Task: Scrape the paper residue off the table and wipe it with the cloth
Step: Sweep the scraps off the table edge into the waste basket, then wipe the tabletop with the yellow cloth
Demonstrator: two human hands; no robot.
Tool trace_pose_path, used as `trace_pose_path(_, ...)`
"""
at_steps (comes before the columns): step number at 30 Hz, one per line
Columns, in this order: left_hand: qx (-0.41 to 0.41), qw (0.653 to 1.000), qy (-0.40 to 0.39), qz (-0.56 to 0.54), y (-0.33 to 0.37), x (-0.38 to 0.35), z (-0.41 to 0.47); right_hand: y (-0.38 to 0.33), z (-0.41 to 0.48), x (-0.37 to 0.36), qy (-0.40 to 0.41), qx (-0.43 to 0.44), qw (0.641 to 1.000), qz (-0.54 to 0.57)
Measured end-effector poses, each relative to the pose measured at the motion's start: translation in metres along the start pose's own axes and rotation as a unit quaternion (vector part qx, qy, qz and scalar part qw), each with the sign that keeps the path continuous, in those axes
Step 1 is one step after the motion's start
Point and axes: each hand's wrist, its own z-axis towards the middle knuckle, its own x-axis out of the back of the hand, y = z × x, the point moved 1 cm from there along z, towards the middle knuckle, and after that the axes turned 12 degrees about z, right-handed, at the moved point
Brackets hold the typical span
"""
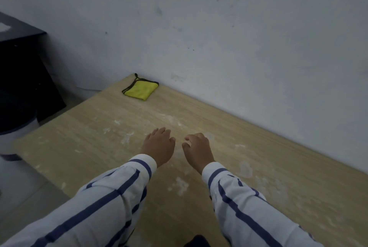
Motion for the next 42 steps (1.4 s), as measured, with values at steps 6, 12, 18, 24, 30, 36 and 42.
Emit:
trace_pose_path(6, 0.006, 1.0, -0.004, 0.001, -0.087, 0.016, 0.08, -0.051, 0.085, -0.063, 0.012, -0.008, 1.0, 0.021)
trace_pose_path(12, -0.008, 0.999, -0.039, -0.005, -0.184, 0.022, 0.158, -0.102, 0.163, -0.141, 0.013, -0.067, 0.997, 0.047)
trace_pose_path(18, 0.001, 0.997, -0.07, -0.029, -0.237, 0.021, 0.224, -0.127, 0.227, -0.182, 0.024, -0.089, 0.995, 0.031)
trace_pose_path(24, 0.02, 0.995, -0.059, -0.079, -0.248, 0.015, 0.28, -0.122, 0.285, -0.195, 0.038, -0.092, 0.995, 0.009)
trace_pose_path(30, 0.036, 0.998, -0.056, -0.016, -0.246, 0.003, 0.312, -0.111, 0.319, -0.205, 0.01, -0.139, 0.99, 0.024)
trace_pose_path(36, 0.048, 0.99, -0.07, -0.11, -0.243, 0.009, 0.32, -0.109, 0.318, -0.202, -0.009, -0.138, 0.99, -0.002)
trace_pose_path(42, -0.068, 0.983, -0.035, -0.166, -0.23, 0.053, 0.283, -0.127, 0.288, -0.166, 0.028, -0.106, 0.993, 0.034)
